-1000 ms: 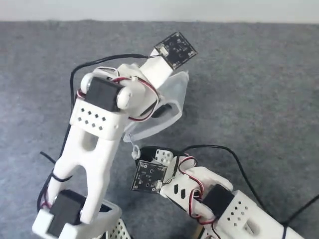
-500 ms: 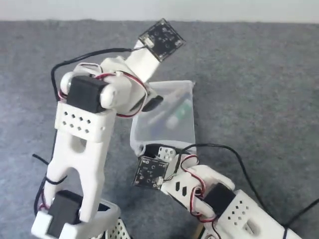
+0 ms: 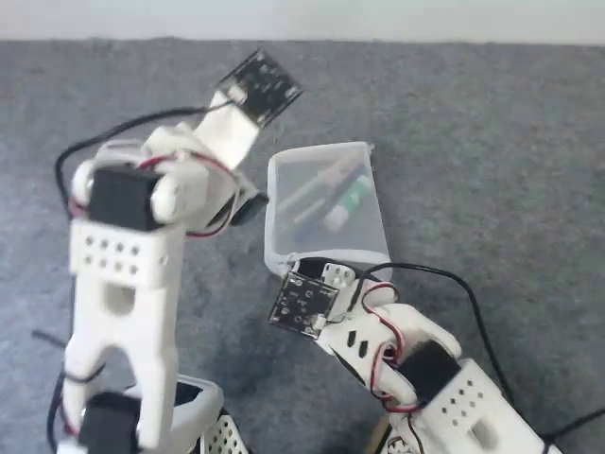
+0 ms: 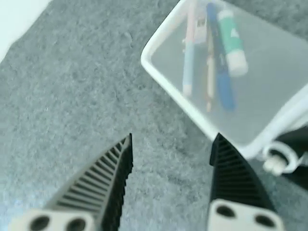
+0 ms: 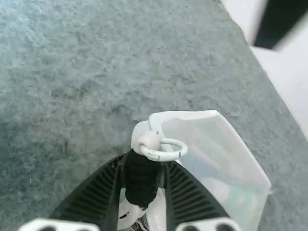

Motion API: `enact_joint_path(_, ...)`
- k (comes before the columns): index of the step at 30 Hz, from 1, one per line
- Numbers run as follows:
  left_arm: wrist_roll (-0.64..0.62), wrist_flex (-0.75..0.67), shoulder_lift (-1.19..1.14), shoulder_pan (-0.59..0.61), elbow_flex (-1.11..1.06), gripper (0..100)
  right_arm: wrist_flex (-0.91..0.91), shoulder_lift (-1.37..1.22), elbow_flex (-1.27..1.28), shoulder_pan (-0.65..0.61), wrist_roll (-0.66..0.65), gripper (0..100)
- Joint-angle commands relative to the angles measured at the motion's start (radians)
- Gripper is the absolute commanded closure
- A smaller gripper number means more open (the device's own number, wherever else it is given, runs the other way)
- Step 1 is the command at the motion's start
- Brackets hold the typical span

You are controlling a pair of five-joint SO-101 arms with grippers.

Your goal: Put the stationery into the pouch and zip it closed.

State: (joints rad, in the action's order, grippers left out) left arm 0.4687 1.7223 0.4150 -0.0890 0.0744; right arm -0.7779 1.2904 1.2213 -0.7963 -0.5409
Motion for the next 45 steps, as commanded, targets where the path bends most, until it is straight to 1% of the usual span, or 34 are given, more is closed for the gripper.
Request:
enact_joint_path(1,0.017,0.015,0.130,0.035,-0.044,75,-0.041,0.130,-0.078,0.036,-0.012,99.4)
enact_joint_path(3,0.041,0.015,0.166,0.055,-0.087,75,-0.059,0.199,-0.078,0.056,-0.012,99.4)
enact_joint_path(7,0.046,0.014,0.242,0.049,-0.186,75,-0.070,0.286,-0.078,0.093,-0.012,99.4)
enact_joint_path(11,0.043,-0.012,0.327,-0.002,-0.282,75,-0.068,0.297,-0.078,0.133,-0.012,99.4)
enact_joint_path(16,-0.008,-0.098,0.442,-0.060,-0.424,75,-0.110,0.303,-0.118,0.142,-0.012,99.4)
enact_joint_path(19,-0.012,-0.160,0.511,-0.091,-0.515,75,-0.125,0.303,-0.132,0.142,-0.011,99.4)
enact_joint_path(22,-0.086,-0.213,0.580,-0.129,-0.568,75,-0.125,0.302,-0.132,0.142,-0.011,99.4)
enact_joint_path(27,-0.222,-0.219,0.700,-0.195,-0.579,75,-0.134,0.302,-0.146,0.143,-0.012,99.4)
enact_joint_path(29,-0.298,-0.226,0.750,-0.219,-0.579,75,-0.160,0.297,-0.169,0.143,-0.012,99.4)
enact_joint_path(31,-0.345,-0.236,0.804,-0.273,-0.579,75,-0.202,0.294,-0.204,0.143,-0.012,99.4)
enact_joint_path(33,-0.353,-0.238,0.855,-0.307,-0.581,75,-0.240,0.294,-0.239,0.143,-0.012,99.4)
enact_joint_path(37,-0.351,-0.258,0.942,-0.316,-0.659,75,-0.294,0.294,-0.295,0.143,-0.012,99.4)
enact_joint_path(42,-0.347,-0.376,1.042,-0.313,-0.862,75,-0.363,0.294,-0.362,0.143,-0.012,99.4)
enact_joint_path(45,-0.347,-0.422,1.115,-0.316,-0.940,75,-0.383,0.294,-0.385,0.145,-0.012,99.4)
